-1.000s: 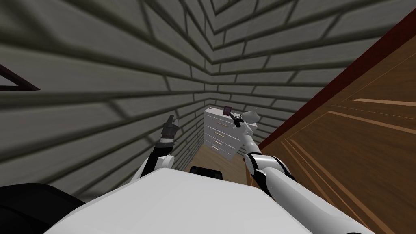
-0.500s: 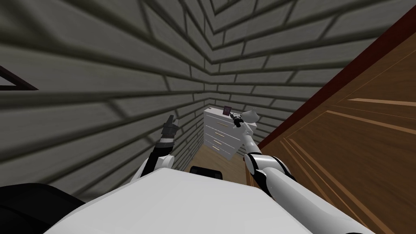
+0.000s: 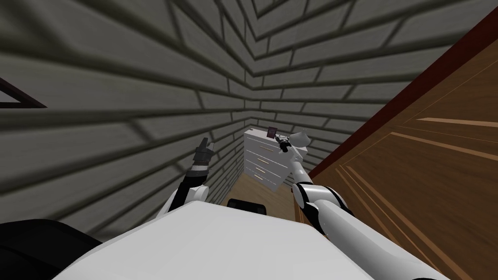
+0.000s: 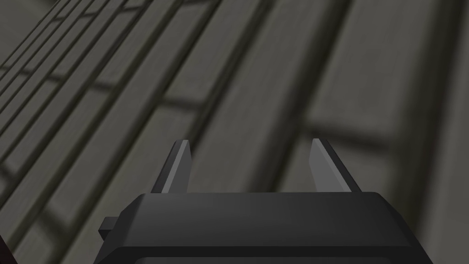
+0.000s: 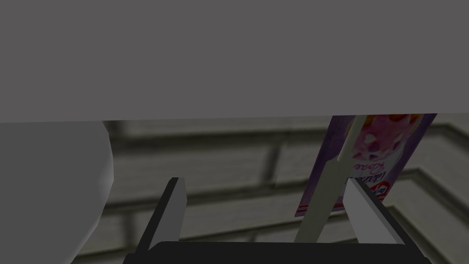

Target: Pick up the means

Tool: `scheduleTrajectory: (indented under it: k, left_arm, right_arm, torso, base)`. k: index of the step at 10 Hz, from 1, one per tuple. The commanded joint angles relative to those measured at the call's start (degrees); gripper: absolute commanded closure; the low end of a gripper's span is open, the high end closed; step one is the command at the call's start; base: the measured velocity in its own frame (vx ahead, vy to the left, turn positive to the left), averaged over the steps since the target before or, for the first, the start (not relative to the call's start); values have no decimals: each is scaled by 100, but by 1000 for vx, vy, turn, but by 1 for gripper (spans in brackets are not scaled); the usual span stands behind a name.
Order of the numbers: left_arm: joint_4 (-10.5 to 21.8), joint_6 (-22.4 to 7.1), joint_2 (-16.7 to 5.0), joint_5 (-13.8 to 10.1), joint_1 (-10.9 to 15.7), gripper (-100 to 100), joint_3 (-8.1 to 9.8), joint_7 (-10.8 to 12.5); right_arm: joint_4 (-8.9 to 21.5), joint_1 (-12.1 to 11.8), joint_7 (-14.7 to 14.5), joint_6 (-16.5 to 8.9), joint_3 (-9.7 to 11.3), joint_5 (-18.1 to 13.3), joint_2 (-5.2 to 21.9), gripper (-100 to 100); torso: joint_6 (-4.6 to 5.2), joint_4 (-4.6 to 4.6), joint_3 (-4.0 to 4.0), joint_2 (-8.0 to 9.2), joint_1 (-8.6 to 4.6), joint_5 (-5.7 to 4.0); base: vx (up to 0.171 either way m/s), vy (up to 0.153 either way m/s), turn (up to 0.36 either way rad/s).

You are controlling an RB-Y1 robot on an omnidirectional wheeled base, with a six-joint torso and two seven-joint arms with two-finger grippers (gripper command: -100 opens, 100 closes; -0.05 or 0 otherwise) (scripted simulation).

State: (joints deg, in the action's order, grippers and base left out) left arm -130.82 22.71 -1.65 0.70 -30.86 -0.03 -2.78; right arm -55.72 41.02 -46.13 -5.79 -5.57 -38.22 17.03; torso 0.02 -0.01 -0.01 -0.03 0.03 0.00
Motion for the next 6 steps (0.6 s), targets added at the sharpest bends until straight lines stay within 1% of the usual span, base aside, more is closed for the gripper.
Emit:
scheduleTrajectory:
  k: [1,3,4,6]
  left_arm:
    - [0,0,0,0,0,0,0,0]
    - [0,0,0,0,0,0,0,0]
    - [0,0,0,0,0,0,0,0]
    - [0,0,0,0,0,0,0,0]
  right_arm:
    - [-1,0,1,-2,2,1,1,-100]
    - [-1,0,1,-2,2,1,1,-100]
    - [72,29,-55,-47,-2,-17,-8,-100]
    - [72,29,-55,-47,-2,-17,-8,-100]
  torso:
    - [0,0,0,0,0,0]
    - [0,0,1,1,-1,0]
    - [0,0,-1,-1,1,0]
    - [1,0,0,1,-2,0]
  base:
    - [0,0,0]
    - [3,4,12]
    - [11,8,34]
    - [-7,-2,-20]
